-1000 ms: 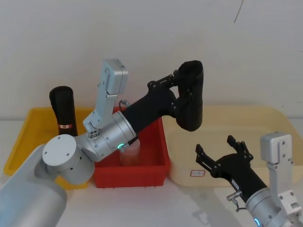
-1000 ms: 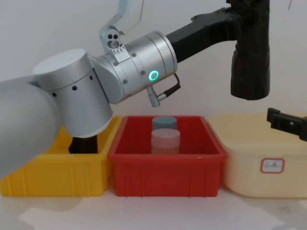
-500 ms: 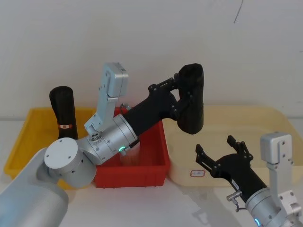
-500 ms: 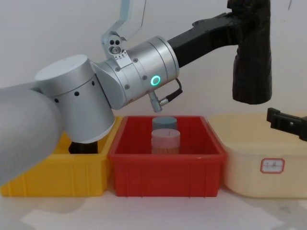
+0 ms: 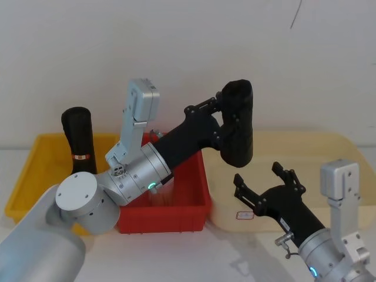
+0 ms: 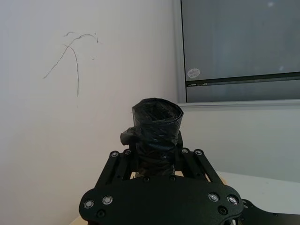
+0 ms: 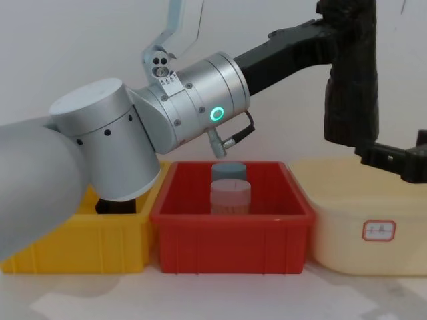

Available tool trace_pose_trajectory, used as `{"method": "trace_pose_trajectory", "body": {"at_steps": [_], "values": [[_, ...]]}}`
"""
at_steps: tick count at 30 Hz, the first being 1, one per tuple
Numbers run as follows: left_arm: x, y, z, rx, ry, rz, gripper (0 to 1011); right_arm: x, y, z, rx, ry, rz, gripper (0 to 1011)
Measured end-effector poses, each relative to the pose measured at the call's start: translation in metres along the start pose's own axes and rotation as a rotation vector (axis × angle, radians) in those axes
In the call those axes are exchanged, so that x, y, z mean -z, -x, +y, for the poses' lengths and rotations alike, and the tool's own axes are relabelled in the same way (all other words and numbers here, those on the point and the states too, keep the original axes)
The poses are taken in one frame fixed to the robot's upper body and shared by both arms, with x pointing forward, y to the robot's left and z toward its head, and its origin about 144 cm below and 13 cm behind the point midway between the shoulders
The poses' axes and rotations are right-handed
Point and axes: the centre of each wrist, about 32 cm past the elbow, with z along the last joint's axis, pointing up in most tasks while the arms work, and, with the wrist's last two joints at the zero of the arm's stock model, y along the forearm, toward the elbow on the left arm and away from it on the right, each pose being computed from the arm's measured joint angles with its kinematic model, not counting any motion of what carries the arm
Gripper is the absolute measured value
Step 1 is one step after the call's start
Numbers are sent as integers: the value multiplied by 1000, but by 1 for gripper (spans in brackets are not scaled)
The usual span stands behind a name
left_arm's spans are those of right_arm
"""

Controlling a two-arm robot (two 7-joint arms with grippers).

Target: Pick up the garbage bag with the one hand and transfer it to the other hand.

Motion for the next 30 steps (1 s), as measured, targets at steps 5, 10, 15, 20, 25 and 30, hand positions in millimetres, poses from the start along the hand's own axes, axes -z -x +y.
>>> {"method": "trace_pose_trajectory", "body": {"at_steps": [5, 10, 15, 20, 25, 30], "values": [[0, 0, 0, 0, 0, 1, 383, -1, 0, 4, -13, -13, 10, 1001], [1, 0, 0, 0, 0, 2, 383, -1, 0, 9, -23, -23, 24, 1001], [1, 0, 0, -1, 0, 2, 383, -1, -1, 13, -23, -29, 37, 1001], [1, 0, 0, 0, 0, 2, 383, -1, -2, 17, -23, -35, 44, 1001], [1, 0, 0, -1, 0, 2, 383, 0, -3, 21, -23, -43, 45, 1001], [1, 0, 0, 0, 0, 3, 383, 1, -3, 26, -29, -54, 38, 1001]]}}
